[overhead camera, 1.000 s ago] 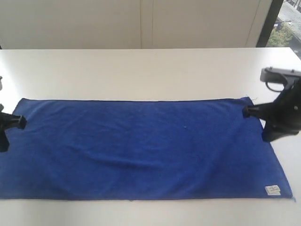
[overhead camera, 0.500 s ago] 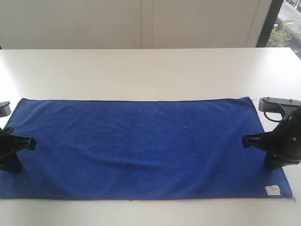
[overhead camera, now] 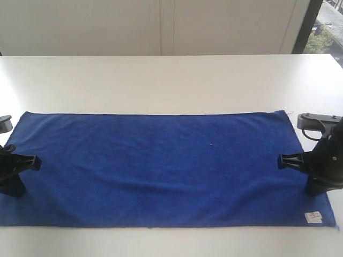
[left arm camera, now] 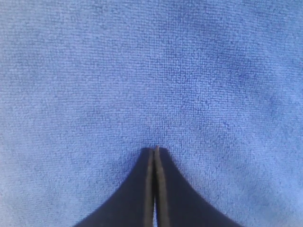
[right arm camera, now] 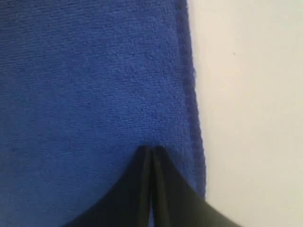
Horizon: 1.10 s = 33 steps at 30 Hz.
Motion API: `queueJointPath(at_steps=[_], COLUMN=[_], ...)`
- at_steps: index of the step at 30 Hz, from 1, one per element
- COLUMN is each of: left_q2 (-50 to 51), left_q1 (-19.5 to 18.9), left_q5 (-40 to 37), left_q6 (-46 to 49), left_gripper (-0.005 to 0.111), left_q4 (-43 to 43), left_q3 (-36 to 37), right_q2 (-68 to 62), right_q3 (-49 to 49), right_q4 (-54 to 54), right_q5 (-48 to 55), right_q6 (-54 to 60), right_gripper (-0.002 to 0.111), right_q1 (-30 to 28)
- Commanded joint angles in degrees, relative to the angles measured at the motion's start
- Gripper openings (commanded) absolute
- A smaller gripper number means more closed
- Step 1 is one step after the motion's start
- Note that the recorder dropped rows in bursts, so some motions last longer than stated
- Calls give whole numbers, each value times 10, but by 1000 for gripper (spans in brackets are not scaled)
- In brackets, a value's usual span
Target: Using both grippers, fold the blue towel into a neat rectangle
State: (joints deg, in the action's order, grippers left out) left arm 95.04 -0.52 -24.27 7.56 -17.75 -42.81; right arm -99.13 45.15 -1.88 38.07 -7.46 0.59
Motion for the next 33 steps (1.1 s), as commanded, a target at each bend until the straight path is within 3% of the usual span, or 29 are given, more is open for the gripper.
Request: queueJointPath(at_steps=[1,9,20,24,33], left_q2=[10,7,-94,-197,-487], left_q1=[1,1,0,-16,-16], left_q5=[-3,-19,-88,-161,-222], left_q6=[1,0,24,61,30], left_gripper=[0,0,0,0,0], left_q4=[-3,-3,-1,1,40], left_q3=[8,0,-60,-102,-71], right_q2=[-15,-4,150,237,394], right_q3=[-7,-2,10,10,-10], right_q4=[48,30,24,12,3], right_q5=[20,5,-7,16,26], right_q6=[-18,-18,-5,42,48], right_gripper=[0,0,0,0,0], right_q1=[-3,-3,-3,-3,-3])
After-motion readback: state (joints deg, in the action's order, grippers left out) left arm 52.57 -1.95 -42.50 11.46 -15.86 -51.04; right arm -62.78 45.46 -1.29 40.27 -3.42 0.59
